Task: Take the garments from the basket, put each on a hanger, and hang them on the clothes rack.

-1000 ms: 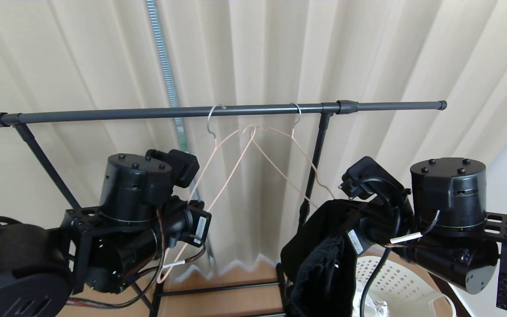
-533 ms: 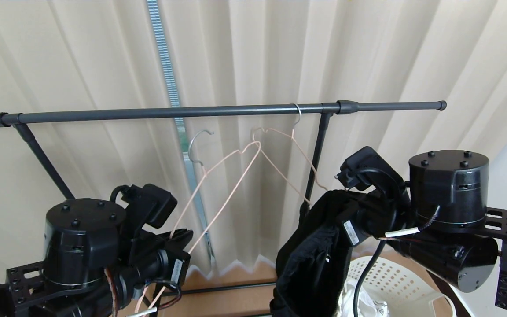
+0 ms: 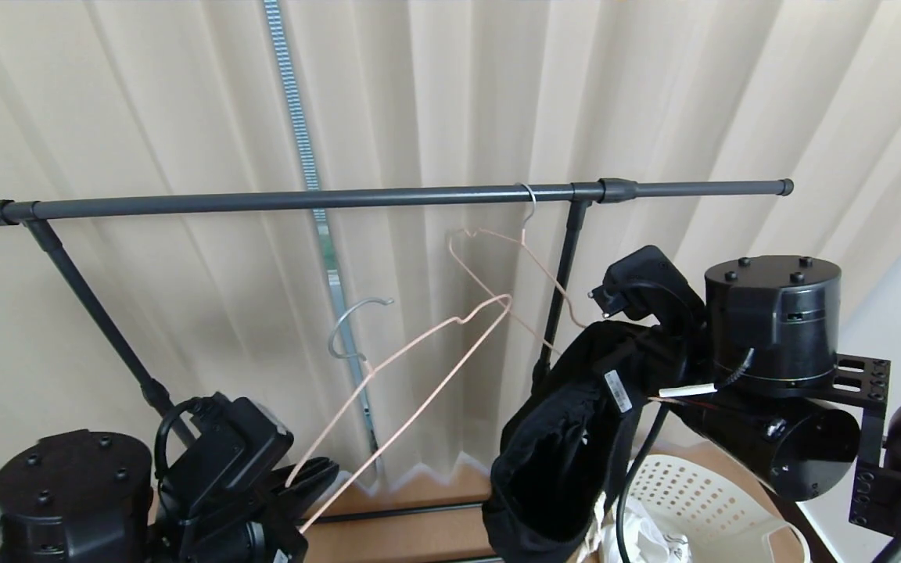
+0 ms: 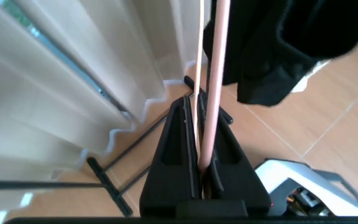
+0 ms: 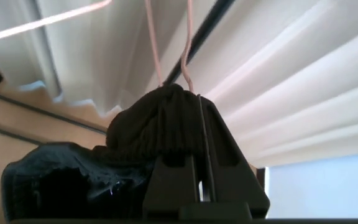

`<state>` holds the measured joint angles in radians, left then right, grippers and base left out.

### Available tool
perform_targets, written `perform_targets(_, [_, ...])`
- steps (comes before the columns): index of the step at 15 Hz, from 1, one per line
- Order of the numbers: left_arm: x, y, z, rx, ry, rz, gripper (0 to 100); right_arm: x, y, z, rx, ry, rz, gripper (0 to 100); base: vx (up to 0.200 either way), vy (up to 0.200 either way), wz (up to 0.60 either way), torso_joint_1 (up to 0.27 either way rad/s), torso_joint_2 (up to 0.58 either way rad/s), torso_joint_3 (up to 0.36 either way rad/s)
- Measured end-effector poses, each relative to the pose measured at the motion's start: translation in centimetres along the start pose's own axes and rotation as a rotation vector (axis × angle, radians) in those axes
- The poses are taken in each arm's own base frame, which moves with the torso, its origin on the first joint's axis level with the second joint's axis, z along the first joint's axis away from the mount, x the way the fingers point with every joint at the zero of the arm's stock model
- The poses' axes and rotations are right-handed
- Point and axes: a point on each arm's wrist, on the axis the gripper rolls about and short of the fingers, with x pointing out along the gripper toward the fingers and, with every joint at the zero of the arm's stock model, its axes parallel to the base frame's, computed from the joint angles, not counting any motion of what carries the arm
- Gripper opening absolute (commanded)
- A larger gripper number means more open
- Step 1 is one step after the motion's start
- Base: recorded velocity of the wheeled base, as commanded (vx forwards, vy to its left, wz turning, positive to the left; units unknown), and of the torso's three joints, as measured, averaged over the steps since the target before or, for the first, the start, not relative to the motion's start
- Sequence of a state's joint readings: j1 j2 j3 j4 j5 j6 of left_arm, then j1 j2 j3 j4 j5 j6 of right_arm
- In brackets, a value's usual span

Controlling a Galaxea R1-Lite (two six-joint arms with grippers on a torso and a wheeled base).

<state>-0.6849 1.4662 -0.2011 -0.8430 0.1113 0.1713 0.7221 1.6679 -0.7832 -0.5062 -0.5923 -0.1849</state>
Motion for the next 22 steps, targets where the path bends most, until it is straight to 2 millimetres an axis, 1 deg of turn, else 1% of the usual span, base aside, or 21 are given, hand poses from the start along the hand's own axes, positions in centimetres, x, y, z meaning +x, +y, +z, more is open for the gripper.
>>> perform_targets(3, [-1.2, -0.1, -0.5, 0.036, -0.029, -0.071, 0, 1.2, 0.6, 0.2, 0.024, -0.026, -0.060, 0, 0.000, 0.000, 0.00, 0.000, 0.00, 0.000])
perform_targets(6, [-1.9, -0.3, -1.1, 0.069, -0.026, -0.106, 0, 2.3, 1.2, 0.3, 0.033, -0.029, -0.101, 0, 0.000, 0.000, 0.00, 0.000, 0.00, 0.000])
perform_targets(12, [-2.1, -0.9, -1.6, 0.085, -0.014, -0.150, 0, 3.0, 1.6, 0.3, 0.031, -0.023, -0.105, 0, 0.000, 0.000, 0.00, 0.000, 0.00, 0.000])
perform_targets(14, [-2.1, -1.0, -1.7, 0.087, -0.011, -0.154, 0, 3.1, 1.5, 0.3, 0.033, -0.021, -0.111, 0, 0.000, 0.000, 0.00, 0.000, 0.00, 0.000])
perform_targets(19, [-2.3, -1.1, -1.9, 0.094, -0.006, -0.160, 0, 4.7, 0.5, 0.2, 0.050, -0.003, -0.156, 0, 0.000, 0.000, 0.00, 0.000, 0.00, 0.000])
perform_targets(22, [-2.4, -1.2, -2.1, 0.114, -0.001, -0.170, 0, 5.3, -0.2, 0.3, 0.061, 0.000, -0.177, 0, 0.000, 0.000, 0.00, 0.000, 0.00, 0.000])
